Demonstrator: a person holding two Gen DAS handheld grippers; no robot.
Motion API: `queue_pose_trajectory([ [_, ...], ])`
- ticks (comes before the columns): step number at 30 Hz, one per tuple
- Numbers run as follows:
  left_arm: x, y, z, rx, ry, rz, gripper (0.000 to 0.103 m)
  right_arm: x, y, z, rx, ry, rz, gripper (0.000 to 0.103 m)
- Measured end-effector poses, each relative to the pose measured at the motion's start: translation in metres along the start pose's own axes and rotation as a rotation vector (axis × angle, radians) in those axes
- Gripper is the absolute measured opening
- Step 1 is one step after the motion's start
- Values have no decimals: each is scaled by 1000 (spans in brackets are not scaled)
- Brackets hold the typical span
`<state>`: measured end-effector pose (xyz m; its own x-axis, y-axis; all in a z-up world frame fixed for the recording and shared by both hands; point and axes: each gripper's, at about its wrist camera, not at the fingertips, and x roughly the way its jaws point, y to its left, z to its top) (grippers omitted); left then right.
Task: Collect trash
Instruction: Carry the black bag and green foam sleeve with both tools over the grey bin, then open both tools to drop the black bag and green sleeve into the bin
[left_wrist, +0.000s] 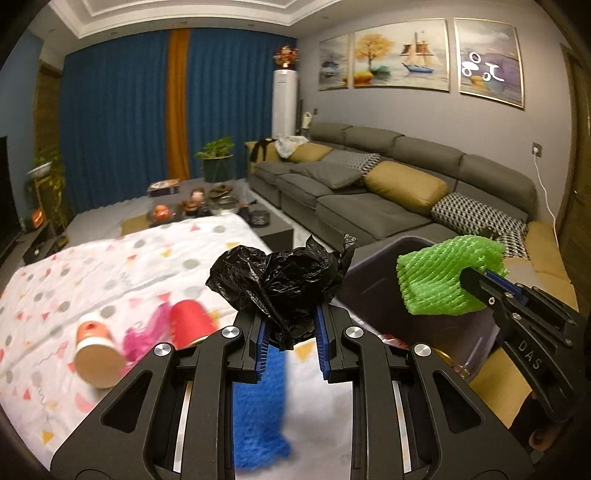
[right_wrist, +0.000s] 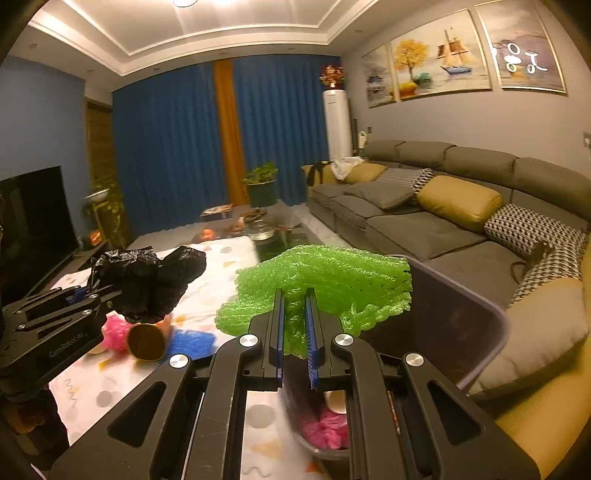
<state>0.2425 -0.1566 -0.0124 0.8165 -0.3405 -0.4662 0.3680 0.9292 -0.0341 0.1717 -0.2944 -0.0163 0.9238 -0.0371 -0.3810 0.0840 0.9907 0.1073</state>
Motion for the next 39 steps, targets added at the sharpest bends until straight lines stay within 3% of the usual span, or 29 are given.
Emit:
queue_pose_trajectory([
  [13,35,-51,7,45,21,-105,20,7,-42,-1,38,-8,-99,12],
  [31,71,-67,7,27,56,-191,21,21,-57,-5,60,0,-139,16],
  [39,84,-61,7,15,64,-220,21,25,-61,-7,72,4,-144,25],
])
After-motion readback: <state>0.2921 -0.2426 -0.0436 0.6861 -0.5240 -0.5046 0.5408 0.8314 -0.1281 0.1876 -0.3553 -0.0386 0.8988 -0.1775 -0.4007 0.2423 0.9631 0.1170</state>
